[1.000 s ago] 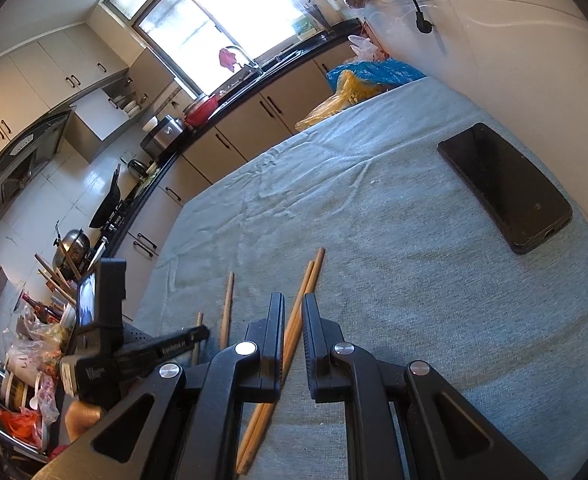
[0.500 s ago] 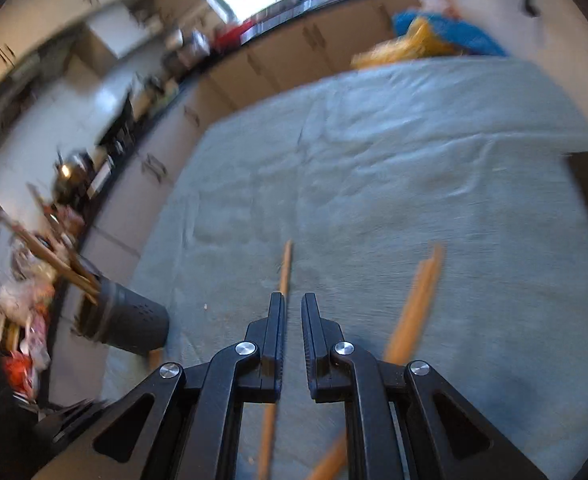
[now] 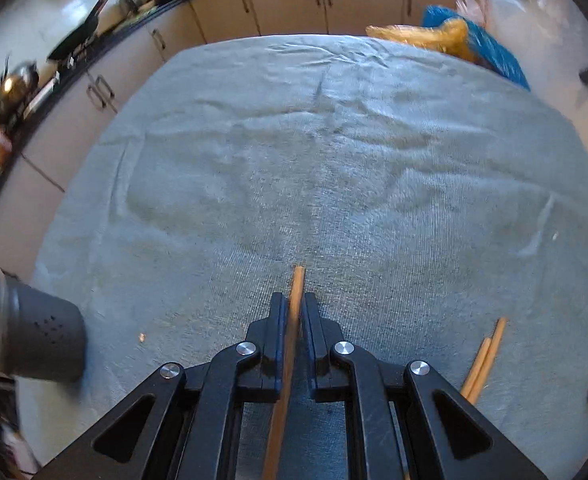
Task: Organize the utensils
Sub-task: 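Lift both chopsticks upright and carry them over the black holder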
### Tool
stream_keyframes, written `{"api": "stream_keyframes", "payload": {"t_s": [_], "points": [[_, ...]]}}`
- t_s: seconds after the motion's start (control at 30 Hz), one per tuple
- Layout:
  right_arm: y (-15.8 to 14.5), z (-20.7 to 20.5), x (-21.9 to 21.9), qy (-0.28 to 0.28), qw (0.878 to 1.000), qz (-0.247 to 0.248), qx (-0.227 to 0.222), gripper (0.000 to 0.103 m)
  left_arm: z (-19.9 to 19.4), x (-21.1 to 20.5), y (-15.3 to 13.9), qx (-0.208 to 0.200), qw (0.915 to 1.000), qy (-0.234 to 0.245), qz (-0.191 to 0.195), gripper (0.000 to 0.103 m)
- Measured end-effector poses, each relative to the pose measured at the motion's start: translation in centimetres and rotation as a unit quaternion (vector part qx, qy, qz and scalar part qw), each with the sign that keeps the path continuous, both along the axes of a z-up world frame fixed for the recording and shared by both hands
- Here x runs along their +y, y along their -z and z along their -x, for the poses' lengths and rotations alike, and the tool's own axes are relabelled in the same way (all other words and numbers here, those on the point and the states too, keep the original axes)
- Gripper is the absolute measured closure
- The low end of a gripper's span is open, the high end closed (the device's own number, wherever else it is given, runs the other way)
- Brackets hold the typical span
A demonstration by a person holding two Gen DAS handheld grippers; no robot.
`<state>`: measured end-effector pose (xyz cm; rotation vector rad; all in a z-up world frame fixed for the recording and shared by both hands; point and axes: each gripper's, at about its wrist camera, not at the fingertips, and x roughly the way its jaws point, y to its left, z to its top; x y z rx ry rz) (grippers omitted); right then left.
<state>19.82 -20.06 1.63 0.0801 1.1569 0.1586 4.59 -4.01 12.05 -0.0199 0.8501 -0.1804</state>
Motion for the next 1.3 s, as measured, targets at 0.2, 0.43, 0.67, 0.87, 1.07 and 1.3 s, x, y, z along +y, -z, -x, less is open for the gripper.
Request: {"api": "stream_keyframes", "payload": {"t_s": [0.2,0.43,0.67,0.87,1.07,1.3], "points": [[-2.6,2.8,-2.1,0.022,0.996,-0.073,-0.044,0.097,0.6,0.6,-1.2,-0.017,0.9998,-0.005,0.008,0.097],[-9.5,11.4,-4.1,0.018,0.973,-0.143,-0.182,0.097,1.9,1.1,-3.8,-0.058,0.998,-0.02,0.015,0.097],[-13.5,18.9,-4.8,0.017,0.943,-0.161,-0.289,0.097,3.7,0.9,-5.6,-0.083,0.9962,-0.023,0.014,0.097],[-15.6,22.3,-4.2,0.016,0.93,-0.14,-0.34,0.097,4.7,0.9,-6.3,-0.088,0.9957,-0.025,0.013,0.097],[-16.7,23.6,-3.6,0.017,0.924,-0.138,-0.356,0.097,5.2,1.8,-6.6,-0.092,0.9951,-0.029,0.017,0.097],[-17.3,24.2,-3.0,0.015,0.921,-0.136,-0.365,0.097,5.6,3.2,-7.0,-0.096,0.9943,-0.038,0.025,0.097]]}}
